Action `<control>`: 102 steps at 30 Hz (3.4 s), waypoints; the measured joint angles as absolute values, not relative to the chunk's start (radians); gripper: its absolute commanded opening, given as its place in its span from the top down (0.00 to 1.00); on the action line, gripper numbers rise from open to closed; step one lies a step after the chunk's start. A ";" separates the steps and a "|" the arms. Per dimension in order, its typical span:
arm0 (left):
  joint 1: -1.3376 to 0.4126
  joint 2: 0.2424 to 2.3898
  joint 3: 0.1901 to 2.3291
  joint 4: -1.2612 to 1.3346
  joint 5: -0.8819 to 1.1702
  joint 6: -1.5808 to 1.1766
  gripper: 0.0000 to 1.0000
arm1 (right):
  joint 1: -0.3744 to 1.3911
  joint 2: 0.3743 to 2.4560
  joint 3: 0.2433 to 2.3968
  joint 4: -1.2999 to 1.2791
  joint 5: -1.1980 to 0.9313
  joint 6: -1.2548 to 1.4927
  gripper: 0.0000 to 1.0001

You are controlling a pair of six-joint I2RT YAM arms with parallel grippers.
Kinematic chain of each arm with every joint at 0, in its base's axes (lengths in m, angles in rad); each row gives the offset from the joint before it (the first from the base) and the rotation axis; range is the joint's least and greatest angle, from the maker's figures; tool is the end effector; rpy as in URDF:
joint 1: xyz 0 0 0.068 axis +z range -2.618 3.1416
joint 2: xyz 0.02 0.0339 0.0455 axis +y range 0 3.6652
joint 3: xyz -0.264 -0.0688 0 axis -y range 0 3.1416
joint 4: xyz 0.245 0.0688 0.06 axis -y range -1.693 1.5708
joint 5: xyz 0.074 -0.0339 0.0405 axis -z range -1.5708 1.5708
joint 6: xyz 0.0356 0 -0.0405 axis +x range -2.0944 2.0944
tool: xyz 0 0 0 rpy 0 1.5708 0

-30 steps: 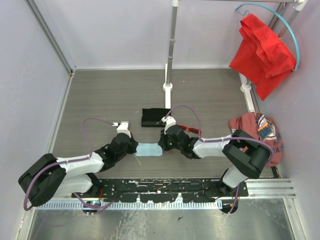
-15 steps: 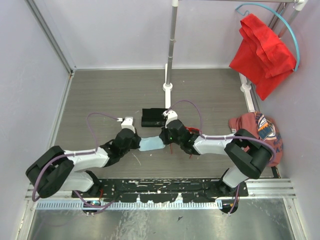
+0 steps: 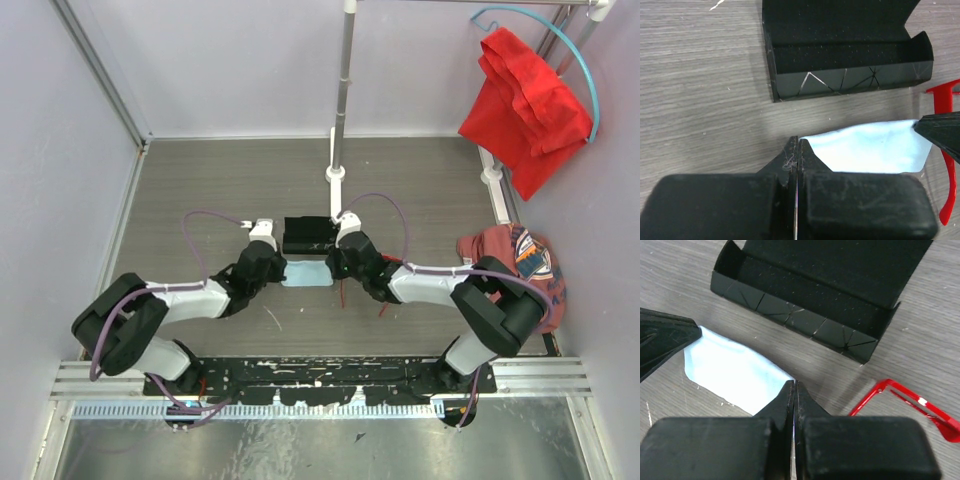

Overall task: Organize the sunglasses
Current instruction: Place the glasses cleaning cloth in the sunglasses case.

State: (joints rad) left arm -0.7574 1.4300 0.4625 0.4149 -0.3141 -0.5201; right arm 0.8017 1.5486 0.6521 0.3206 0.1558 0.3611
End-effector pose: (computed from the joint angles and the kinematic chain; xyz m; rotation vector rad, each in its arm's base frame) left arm 0.1988 -0.1728 0.1506 0.0647 2.1227 -0.4350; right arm 0.2165 0.2157 0.1641 -0.3864 2.1484 0.5081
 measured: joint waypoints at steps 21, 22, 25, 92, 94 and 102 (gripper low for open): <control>-0.680 1.560 0.583 0.467 -0.236 -0.490 1.00 | 0.695 1.560 0.714 0.343 0.132 0.331 0.99; -0.676 1.565 0.591 0.467 -0.233 -0.490 1.00 | 0.689 1.565 0.716 0.346 0.128 0.331 0.99; -0.666 1.574 0.612 0.467 -0.227 -0.485 1.00 | 0.672 1.579 0.719 0.352 0.116 0.331 0.99; -0.558 1.747 0.765 0.498 -0.143 -0.446 1.00 | 0.547 1.770 0.866 0.411 -0.032 0.316 0.99; -0.558 1.747 0.765 0.501 -0.142 -0.446 1.00 | 0.547 1.770 0.866 0.411 -0.032 0.316 0.99; -0.555 1.752 0.765 0.509 -0.139 -0.446 1.00 | 0.545 1.787 0.876 0.413 -0.038 0.316 0.99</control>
